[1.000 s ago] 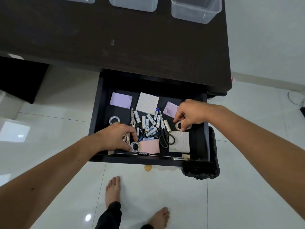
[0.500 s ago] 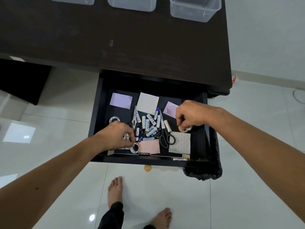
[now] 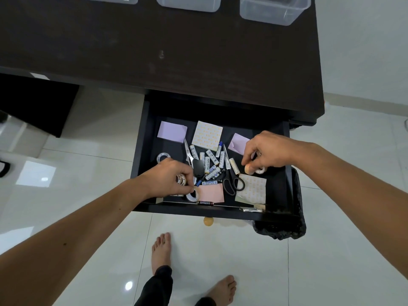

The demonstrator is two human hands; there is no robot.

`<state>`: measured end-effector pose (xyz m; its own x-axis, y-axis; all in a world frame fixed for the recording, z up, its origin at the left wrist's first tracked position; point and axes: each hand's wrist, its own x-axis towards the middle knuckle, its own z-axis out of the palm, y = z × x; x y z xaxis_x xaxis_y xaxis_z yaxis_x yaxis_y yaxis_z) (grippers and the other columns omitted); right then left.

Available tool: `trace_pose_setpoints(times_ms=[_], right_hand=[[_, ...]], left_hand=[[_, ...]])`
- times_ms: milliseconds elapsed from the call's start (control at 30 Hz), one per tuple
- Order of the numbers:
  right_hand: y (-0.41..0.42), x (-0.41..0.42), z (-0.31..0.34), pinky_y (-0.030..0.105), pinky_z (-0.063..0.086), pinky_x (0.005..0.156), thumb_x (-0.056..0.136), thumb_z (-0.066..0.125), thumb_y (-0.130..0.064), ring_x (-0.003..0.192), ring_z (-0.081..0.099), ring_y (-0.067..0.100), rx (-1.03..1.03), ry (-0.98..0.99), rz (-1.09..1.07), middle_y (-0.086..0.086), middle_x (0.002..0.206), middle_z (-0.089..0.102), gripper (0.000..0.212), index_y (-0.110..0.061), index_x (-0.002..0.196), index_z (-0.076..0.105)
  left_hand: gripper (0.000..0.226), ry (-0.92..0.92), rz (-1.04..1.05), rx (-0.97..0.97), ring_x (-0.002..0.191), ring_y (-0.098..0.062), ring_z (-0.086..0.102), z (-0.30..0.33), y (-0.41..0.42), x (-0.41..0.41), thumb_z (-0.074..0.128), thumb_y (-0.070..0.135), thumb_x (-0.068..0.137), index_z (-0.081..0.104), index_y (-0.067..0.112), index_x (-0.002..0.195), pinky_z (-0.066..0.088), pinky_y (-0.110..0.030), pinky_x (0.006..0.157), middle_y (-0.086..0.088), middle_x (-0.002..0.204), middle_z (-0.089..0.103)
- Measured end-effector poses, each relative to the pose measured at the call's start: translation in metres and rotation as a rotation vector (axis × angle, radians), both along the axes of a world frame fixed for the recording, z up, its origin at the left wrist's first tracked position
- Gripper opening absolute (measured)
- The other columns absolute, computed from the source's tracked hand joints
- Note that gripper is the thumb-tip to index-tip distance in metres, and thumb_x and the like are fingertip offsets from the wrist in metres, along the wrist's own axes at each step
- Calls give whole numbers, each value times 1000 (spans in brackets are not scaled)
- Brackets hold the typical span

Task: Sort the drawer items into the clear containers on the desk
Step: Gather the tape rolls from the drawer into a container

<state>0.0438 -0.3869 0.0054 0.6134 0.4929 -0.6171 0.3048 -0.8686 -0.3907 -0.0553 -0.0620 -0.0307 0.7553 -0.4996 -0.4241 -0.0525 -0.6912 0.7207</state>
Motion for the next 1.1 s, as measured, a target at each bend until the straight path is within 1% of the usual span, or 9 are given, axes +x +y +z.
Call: trace_pose_setpoints(times_ms=[67, 133, 233, 367, 500, 633, 733, 900, 1100], right_hand=[[1, -1, 3, 30, 58, 79, 80, 89, -41, 89, 67, -4, 36, 5, -34, -20, 94, 76, 15, -41, 93, 82], [3, -3, 7, 25, 54, 77, 83, 87, -39, 84, 72, -1, 95, 30, -68, -17, 92, 78, 12, -40, 94, 81], [7, -9, 12, 16, 44, 76, 87, 84, -34, 84, 67, -11, 154, 48, -104, -18, 91, 79, 13, -39, 99, 81], [10, -17, 13, 19, 47, 82, 86, 86, -32, 91, 67, -9, 249, 63, -211, -21, 96, 78, 17, -40, 100, 81], [17, -27, 16, 23, 50, 85, 88, 85, -24, 89, 71, -5, 436, 95, -368, -16, 101, 79, 17, -31, 103, 82], [28, -36, 18, 40, 62, 84, 87, 85, -25, 96, 77, 22, 599, 125, -502, -3, 99, 81, 19, -25, 106, 82], [38, -42, 16, 53, 60, 90, 86, 86, -22, 97, 75, 40, 670, 172, -579, 5, 98, 81, 22, -19, 107, 81], [54, -51, 10, 31, 55, 64, 87, 86, -20, 77, 68, 23, 642, 209, -631, 8, 93, 80, 18, -17, 103, 81], [62, -57, 3, 23, 56, 64, 87, 86, -25, 74, 68, 13, 606, 175, -678, -3, 91, 79, 15, -21, 101, 82]], left_hand=[[11, 14, 41, -12, 90, 0, 70, 2, -1, 0, 87, 26, 85, 76, 27, 84, 59, -25, 84, 18, 93, 76], [11, 22, 86, -33, 90, -1, 72, 2, -1, 0, 85, 25, 87, 74, 27, 88, 61, -30, 85, 16, 94, 77], [18, 73, 176, -81, 83, -13, 75, 1, -1, 1, 82, 27, 89, 73, 27, 104, 65, -40, 77, 9, 95, 76], [29, 154, 328, -189, 65, -10, 70, 8, -5, 5, 77, 18, 96, 77, 28, 122, 52, -16, 54, 12, 100, 74], [19, 183, 412, -256, 58, -3, 63, 13, -13, 7, 72, 19, 99, 80, 25, 115, 47, -15, 52, 15, 74, 73], [20, 234, 491, -336, 51, -1, 63, 19, -20, 6, 71, 15, 100, 77, 13, 118, 43, -10, 44, -1, 80, 73], [20, 269, 538, -410, 48, -2, 63, 22, -24, 6, 71, 13, 99, 74, 3, 117, 41, -11, 41, -8, 86, 72], [21, 310, 591, -509, 61, -8, 73, 24, -27, 6, 75, 11, 95, 72, 2, 114, 49, -15, 45, -11, 91, 78], [25, 300, 589, -574, 61, -11, 75, 21, -26, 4, 76, 10, 94, 73, 9, 119, 53, -16, 51, -12, 99, 78]])
